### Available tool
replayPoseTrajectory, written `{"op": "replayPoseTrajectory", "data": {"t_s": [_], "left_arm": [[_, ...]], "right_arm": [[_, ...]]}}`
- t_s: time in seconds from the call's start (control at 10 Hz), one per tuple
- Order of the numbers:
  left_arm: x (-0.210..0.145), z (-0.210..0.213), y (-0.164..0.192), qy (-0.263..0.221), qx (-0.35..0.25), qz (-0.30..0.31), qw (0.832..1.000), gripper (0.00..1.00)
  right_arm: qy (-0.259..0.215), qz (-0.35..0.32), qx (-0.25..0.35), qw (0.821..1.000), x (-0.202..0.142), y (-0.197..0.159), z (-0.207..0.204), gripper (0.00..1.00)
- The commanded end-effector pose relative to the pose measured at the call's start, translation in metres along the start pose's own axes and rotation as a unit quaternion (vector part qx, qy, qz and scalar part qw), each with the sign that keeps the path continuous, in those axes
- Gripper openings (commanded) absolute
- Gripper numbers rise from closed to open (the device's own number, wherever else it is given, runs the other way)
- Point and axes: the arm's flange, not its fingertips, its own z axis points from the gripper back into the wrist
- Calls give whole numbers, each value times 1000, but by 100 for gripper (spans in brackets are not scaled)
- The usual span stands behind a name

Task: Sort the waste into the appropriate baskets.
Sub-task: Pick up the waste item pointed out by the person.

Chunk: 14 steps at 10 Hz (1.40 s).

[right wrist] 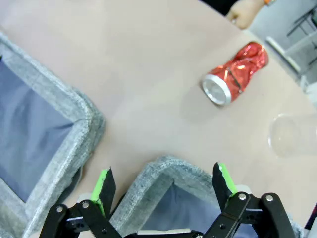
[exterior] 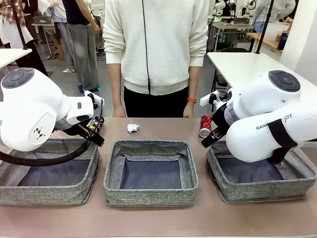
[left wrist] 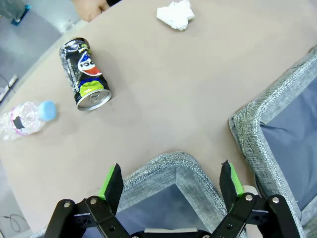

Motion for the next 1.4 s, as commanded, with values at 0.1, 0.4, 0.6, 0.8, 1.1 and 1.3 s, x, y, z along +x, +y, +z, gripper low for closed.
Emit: {"op": "replayPoseTrajectory", "data": {"t_s": [0.1,0.4,0.6,0.8,1.1,1.3], "left_arm": [[25,110,2,-23,-25,19,999,100],[7,190,-30,-110,-6,65,992,100],[31,203,-19,-105,-5,64,992,100],[45,173,9,10,-279,40,959,100],[-61,182,176,-37,-514,275,811,100],[-167,193,221,-152,-511,402,744,100]], "right_arm": [[-49,-47,2,998,3,-9,104,100],[-92,-102,-44,990,-53,10,189,100],[-95,-92,-26,991,23,-17,190,100],[-115,-187,98,971,16,-37,197,100],[-121,-520,271,801,-115,-162,265,100],[-151,-626,303,703,-228,-232,252,100]]}}
